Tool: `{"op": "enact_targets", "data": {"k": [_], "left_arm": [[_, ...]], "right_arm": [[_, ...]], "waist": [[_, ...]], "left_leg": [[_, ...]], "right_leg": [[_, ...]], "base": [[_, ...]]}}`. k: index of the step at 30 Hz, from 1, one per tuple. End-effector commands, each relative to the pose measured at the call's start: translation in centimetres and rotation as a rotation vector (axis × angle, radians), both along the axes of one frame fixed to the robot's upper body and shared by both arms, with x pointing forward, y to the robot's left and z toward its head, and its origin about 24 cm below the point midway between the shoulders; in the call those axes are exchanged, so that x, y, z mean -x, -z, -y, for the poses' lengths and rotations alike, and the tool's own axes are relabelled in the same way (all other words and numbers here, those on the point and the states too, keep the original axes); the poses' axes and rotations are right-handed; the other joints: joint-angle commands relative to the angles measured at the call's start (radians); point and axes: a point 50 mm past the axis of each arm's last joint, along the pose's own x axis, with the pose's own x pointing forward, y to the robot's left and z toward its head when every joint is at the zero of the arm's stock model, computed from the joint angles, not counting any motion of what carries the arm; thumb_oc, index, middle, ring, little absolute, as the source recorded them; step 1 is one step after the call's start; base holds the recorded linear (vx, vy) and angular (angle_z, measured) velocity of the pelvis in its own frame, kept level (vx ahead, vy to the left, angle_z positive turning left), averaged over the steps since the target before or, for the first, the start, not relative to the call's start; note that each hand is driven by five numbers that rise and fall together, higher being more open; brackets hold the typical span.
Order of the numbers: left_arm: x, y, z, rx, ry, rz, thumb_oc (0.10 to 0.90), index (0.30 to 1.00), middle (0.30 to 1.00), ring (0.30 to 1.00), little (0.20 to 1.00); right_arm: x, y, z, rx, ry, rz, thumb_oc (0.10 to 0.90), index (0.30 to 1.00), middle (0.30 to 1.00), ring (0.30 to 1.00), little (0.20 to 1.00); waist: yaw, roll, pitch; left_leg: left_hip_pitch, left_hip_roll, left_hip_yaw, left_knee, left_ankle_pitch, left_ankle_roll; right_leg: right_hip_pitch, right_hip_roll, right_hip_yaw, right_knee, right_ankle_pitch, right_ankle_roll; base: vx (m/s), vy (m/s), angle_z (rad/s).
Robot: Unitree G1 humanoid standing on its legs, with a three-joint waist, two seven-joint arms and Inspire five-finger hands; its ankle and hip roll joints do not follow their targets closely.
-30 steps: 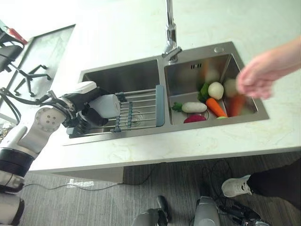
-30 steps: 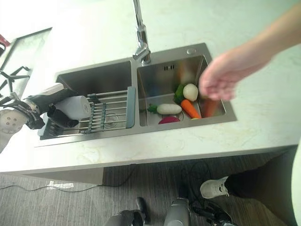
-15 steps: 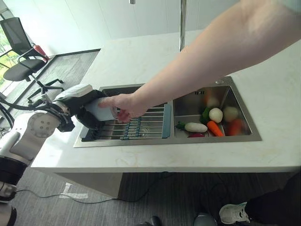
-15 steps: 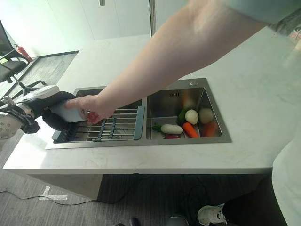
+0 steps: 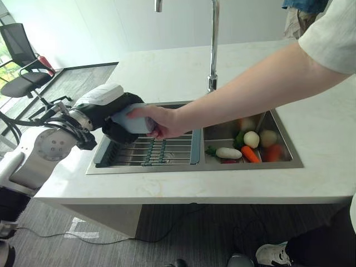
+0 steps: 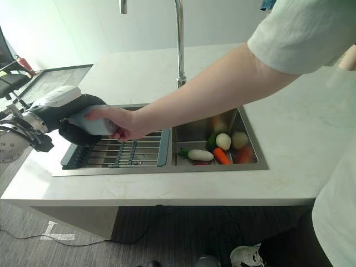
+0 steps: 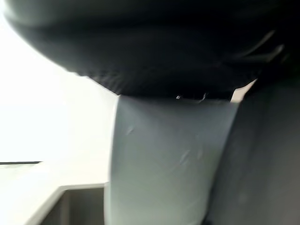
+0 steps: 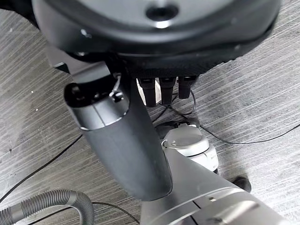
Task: Place the dishes in the dishwasher.
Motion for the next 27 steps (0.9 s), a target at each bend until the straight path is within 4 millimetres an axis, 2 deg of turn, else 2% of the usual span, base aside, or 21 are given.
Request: {"op": "enact_targets", "data": {"k": [1, 11, 18, 23, 27], "left_arm": [[2.1, -8.6, -3.8, 0.069, -0.139, 0.353, 0.8, 0.9, 0.9, 0.9, 0.9], [4.0, -9.7, -3.8, 0.089, -0.125, 0.435, 0.8, 0.9, 0.9, 0.9, 0.9], [5.5, -9.7, -5.6, 0.135, -0.199, 0.504, 0.8, 0.9, 0.9, 0.9, 0.9], [6.5, -8.6, -7.7, 0.194, -0.29, 0.532, 0.8, 0.9, 0.9, 0.9, 0.9], [7.4, -6.4, -9.5, 0.233, -0.361, 0.526, 0.8, 0.9, 0.9, 0.9, 0.9]], "right_arm": [[0.3, -0.6, 1.3, 0.054, 0.005, 0.001, 0.8, 0.9, 0.9, 0.9, 0.9], [0.2, -0.6, 1.1, 0.054, 0.012, 0.005, 0.8, 0.9, 0.9, 0.9, 0.9], [0.2, -0.6, 0.8, 0.055, 0.012, 0.004, 0.8, 0.9, 0.9, 0.9, 0.9], [0.1, -0.5, 0.6, 0.055, 0.013, 0.003, 0.8, 0.9, 0.9, 0.9, 0.9], [-0.2, -0.5, 0.4, 0.057, 0.009, 0.007, 0.8, 0.9, 0.9, 0.9, 0.9]], "waist": [[0.011, 0.033, -0.027], [0.034, 0.026, -0.024], [0.058, 0.026, -0.024], [0.076, 0.027, -0.021], [0.088, 0.026, -0.014]], "left_leg": [[-0.021, 0.001, -0.051, 0.079, -0.172, -0.013], [-0.035, -0.002, -0.063, 0.079, -0.165, -0.015], [-0.045, -0.006, -0.073, 0.079, -0.163, -0.018], [-0.052, -0.009, -0.079, 0.079, -0.161, -0.019], [-0.059, -0.013, -0.085, 0.079, -0.159, -0.02]], "right_leg": [[0.101, 0.017, -0.017, 0.038, -0.25, 0.058], [0.098, 0.013, -0.034, 0.038, -0.252, 0.056], [0.099, 0.007, -0.053, 0.038, -0.255, 0.057], [0.099, -0.001, -0.068, 0.038, -0.254, 0.057], [0.099, -0.01, -0.082, 0.038, -0.254, 0.056]], "base": [[0.0, 0.0, 0.0], [-0.01, 0.007, 0.06], [-0.02, 0.007, 0.07], [-0.02, 0.018, 0.1], [-0.04, 0.027, 0.06]]}}
